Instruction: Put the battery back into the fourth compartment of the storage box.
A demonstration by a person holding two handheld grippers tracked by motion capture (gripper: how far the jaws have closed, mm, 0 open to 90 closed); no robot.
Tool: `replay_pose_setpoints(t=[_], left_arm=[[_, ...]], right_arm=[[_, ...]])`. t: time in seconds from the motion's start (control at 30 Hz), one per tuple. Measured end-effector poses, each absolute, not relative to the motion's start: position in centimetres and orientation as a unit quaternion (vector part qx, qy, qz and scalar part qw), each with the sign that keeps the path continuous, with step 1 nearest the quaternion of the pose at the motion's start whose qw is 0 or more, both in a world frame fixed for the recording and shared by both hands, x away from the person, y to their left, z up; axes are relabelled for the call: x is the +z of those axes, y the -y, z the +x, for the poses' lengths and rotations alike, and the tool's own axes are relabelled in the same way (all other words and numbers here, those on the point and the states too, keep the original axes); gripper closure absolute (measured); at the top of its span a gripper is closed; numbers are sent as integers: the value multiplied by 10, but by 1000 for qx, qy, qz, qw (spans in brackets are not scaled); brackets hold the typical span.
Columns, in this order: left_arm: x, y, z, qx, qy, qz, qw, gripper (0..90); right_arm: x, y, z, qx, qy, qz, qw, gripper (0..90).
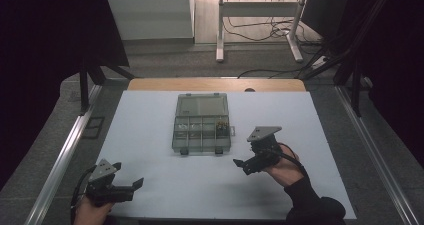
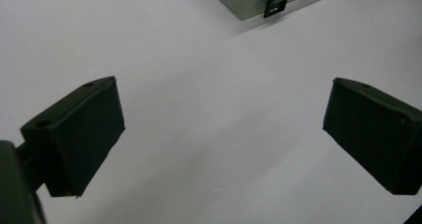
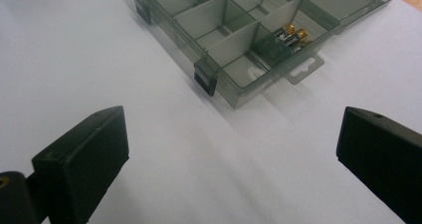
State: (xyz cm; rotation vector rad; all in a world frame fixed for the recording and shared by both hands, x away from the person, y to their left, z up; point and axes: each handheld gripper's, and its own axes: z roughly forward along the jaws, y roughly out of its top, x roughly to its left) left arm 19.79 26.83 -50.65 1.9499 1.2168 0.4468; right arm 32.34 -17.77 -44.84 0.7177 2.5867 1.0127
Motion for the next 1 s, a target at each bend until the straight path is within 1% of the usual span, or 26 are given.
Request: replay_pose_setpoints(t=[0.43, 0.8, 1.0], left_arm=[[-506, -268, 198, 176, -478, 767, 390, 34], [-506, -268, 198, 176, -478, 767, 390, 34], [-506, -268, 198, 176, -478, 767, 390, 34]], right_arm=[[-442, 192, 312, 336, -893, 249, 163, 0], [-445, 219, 307, 350, -879, 280, 163, 0], [-445, 231, 302, 357, -870, 294, 171, 0]])
